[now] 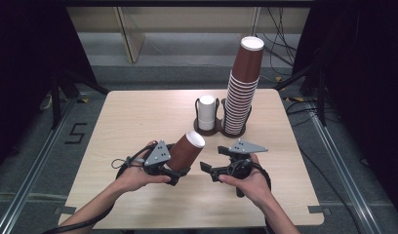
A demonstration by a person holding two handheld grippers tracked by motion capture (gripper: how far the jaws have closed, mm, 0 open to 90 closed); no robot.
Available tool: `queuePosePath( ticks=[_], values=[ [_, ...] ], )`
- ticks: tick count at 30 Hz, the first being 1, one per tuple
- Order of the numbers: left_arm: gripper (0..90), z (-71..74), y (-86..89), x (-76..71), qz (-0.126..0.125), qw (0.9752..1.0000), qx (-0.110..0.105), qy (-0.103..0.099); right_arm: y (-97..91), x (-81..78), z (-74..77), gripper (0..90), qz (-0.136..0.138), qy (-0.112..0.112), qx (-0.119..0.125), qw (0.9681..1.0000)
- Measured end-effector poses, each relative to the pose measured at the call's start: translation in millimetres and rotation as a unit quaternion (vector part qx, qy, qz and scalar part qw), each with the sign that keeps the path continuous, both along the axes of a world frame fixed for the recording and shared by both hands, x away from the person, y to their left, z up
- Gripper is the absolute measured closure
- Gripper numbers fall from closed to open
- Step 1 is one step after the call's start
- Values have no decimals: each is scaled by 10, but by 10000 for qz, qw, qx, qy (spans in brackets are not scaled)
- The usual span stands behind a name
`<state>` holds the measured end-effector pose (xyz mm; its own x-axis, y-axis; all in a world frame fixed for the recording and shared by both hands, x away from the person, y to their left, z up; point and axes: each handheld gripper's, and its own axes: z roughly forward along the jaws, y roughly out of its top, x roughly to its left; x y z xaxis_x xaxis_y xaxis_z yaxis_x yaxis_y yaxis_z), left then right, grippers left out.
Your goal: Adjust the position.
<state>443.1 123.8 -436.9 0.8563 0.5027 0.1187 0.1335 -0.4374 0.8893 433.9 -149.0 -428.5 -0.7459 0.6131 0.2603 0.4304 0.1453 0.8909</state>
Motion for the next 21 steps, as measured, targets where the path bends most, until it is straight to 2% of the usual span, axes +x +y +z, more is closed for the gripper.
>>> queuePosePath(
  ticks=[1, 2, 3, 5, 6, 7, 8, 9, 10, 11, 12, 14, 18, 19, 21],
  values=[
    [94, -3, 3, -7, -28, 10000, 15, 13, -2, 1, -4, 78, 28, -57, -38, 10000],
    [94, -7, 7, -15, -57, 10000, 40, 19, 3, -8, -12, 78, 18, -11, -68, 10000],
    [94, -10, 10, -21, -77, 10000, 62, 18, 2, 0, -26, 78, 69, -104, -151, 9998],
    [94, -16, 16, -33, -139, 9998, 103, 27, 2, -23, -33, 80, 100, -21, -166, 9998],
    [94, -22, 16, -38, -172, 9998, 94, 51, -7, -20, -35, 83, 112, -131, -265, 9995],
    [94, -21, 21, -44, -197, 9997, 143, 56, 1, -33, -44, 85, 133, -84, -245, 9996],
    [94, -20, 23, -55, -192, 9996, 178, 57, -2, -27, -53, 88, 224, -177, -315, 9991],
    [94, -21, 25, -61, -234, 9995, 202, 65, 1, -50, -59, 93, 164, -104, -321, 9993],
    [94, -23, 27, -67, -281, 9993, 226, 72, -8, -51, -62, 100, 211, -176, -453, 9986],
    [94, -26, 26, -72, -316, 9991, 257, 73, 7, -76, -75, 111, 234, -100, -369, 9990],
    [95, -33, 25, -78, -357, 9989, 301, 86, -10, -66, -80, 121, 308, -276, -541, 9977],
    [95, -40, 26, -83, -431, 9982, 410, 95, -17, -84, -91, 130, 363, -398, -688, 9962],
    [94, -60, 6, -122, -655, 9965, 500, 170, -33, -111, -114, 137, 552, -435, -856, 9938],
    [94, -55, 9, -125, -674, 9959, 593, 132, -57, -105, -114, 138, 612, -598, -975, 9915],
    [94, -62, -4, -142, -773, 9950, 609, 151, -73, -123, -122, 139, 660, -549, -1012, 9911]
  ],
)
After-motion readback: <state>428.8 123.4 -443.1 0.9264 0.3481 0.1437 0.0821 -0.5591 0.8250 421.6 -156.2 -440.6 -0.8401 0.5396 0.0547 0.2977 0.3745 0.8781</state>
